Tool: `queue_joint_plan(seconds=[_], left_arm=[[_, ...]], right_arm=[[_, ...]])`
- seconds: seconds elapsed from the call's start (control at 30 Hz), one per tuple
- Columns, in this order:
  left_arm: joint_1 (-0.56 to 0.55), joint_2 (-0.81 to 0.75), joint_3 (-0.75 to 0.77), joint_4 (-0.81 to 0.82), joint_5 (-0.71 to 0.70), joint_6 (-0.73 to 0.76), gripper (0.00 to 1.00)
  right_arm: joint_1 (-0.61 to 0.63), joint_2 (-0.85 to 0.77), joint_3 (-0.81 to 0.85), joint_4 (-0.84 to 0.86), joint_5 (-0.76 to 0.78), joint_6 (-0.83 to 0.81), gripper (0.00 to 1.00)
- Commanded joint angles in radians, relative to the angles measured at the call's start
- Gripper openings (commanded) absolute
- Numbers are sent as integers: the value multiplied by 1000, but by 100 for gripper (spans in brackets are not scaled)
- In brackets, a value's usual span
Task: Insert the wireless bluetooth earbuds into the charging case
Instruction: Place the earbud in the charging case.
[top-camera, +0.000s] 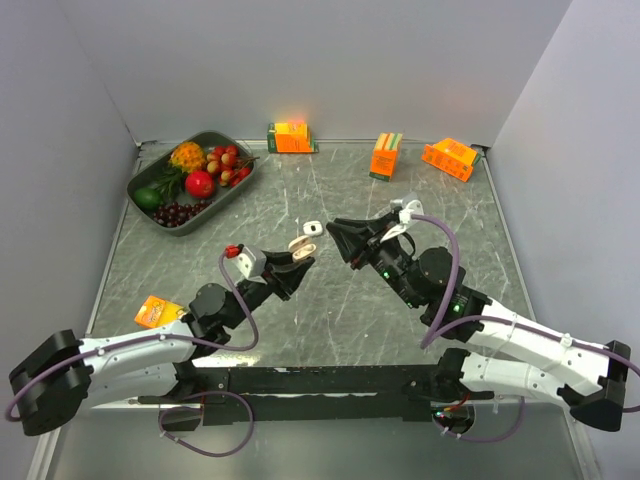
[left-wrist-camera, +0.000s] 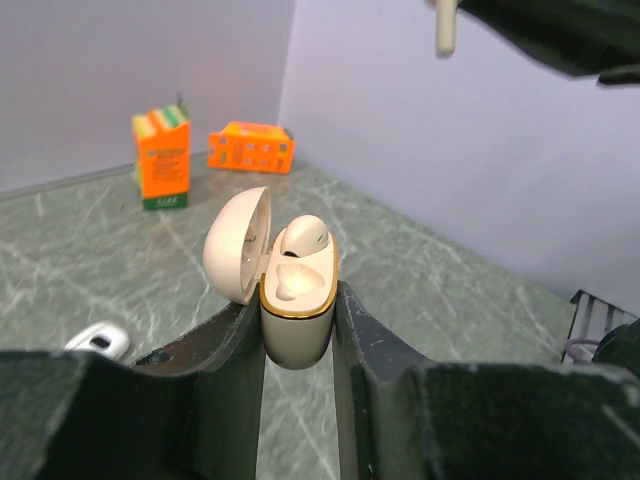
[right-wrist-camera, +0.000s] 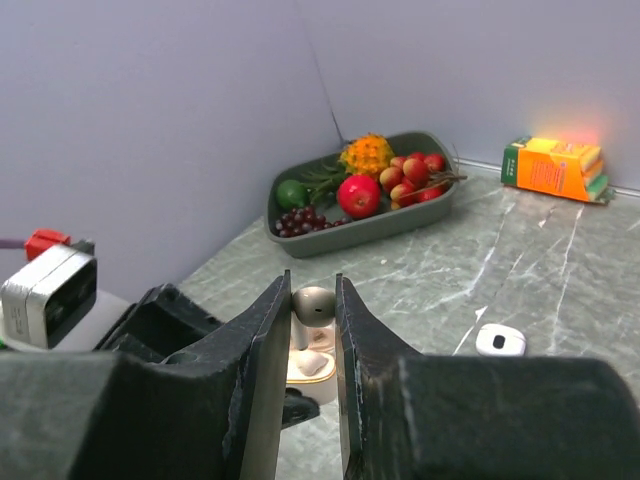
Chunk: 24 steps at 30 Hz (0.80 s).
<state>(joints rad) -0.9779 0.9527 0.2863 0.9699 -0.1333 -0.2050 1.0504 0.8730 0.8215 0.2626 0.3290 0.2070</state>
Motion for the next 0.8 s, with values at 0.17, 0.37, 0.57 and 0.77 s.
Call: queue_joint_plan(seconds=[0.17, 0.37, 0.57, 0.77], left_arm=[[19, 115, 117, 207, 124, -40, 1], [21, 169, 175, 165, 167, -69, 1], [21, 182, 220, 87, 156, -97, 1], [21, 170, 237, 15, 149, -126, 1]], right_arm=[[28, -54, -93, 124, 33, -43, 0], [45, -23, -107, 208, 27, -58, 0], [62, 7, -94, 263, 28, -83, 0], [77, 35, -90, 299, 57, -115, 0]])
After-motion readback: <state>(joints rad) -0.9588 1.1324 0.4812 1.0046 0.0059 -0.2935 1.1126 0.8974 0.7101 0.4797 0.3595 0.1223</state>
